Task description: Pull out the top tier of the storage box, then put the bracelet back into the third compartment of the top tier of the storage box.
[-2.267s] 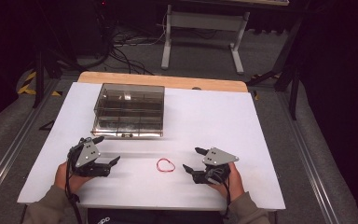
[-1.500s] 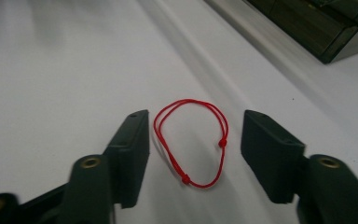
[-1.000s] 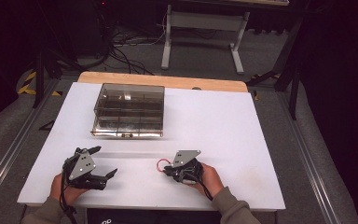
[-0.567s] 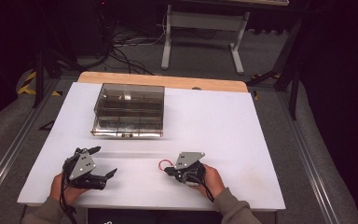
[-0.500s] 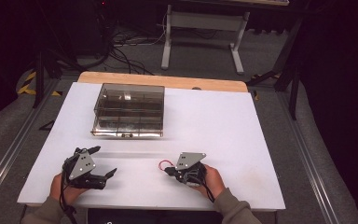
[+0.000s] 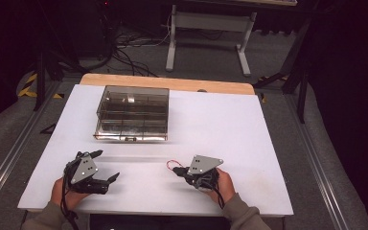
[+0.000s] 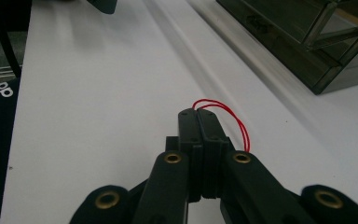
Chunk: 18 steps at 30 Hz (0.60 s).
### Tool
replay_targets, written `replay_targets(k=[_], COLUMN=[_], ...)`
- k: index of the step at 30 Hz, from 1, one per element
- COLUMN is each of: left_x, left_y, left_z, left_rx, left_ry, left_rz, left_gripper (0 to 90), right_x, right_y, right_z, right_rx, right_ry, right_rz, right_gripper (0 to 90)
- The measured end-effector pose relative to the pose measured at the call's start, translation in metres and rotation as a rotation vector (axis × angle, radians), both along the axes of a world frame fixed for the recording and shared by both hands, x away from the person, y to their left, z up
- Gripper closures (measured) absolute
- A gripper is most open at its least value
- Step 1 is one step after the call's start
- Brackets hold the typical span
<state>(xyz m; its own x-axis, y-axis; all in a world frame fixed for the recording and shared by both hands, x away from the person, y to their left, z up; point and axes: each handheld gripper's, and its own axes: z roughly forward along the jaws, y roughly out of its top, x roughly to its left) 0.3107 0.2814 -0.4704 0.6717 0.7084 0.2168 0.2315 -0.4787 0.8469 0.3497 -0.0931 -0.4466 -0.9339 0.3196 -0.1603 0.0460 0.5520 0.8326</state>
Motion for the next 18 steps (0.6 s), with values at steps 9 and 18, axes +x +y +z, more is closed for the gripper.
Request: replay_targets(k=[9, 18], left_x=[0.000, 0.001], left_y=[0.001, 0.000], left_z=[-0.001, 0.000], left_rx=[0.011, 0.026], left_ry=[-0.003, -0.004], left_rz=[0.005, -0.006], left_gripper=[8.0, 8.0], right_x=[-0.002, -0.006], right_y=[-0.006, -0.016], right_z=[0.010, 0.022], right_rx=[0.051, 0.103], right_ry=[-0.037, -0.070], right_rz=[-0.009, -0.030], right_gripper=[90.0, 90.0])
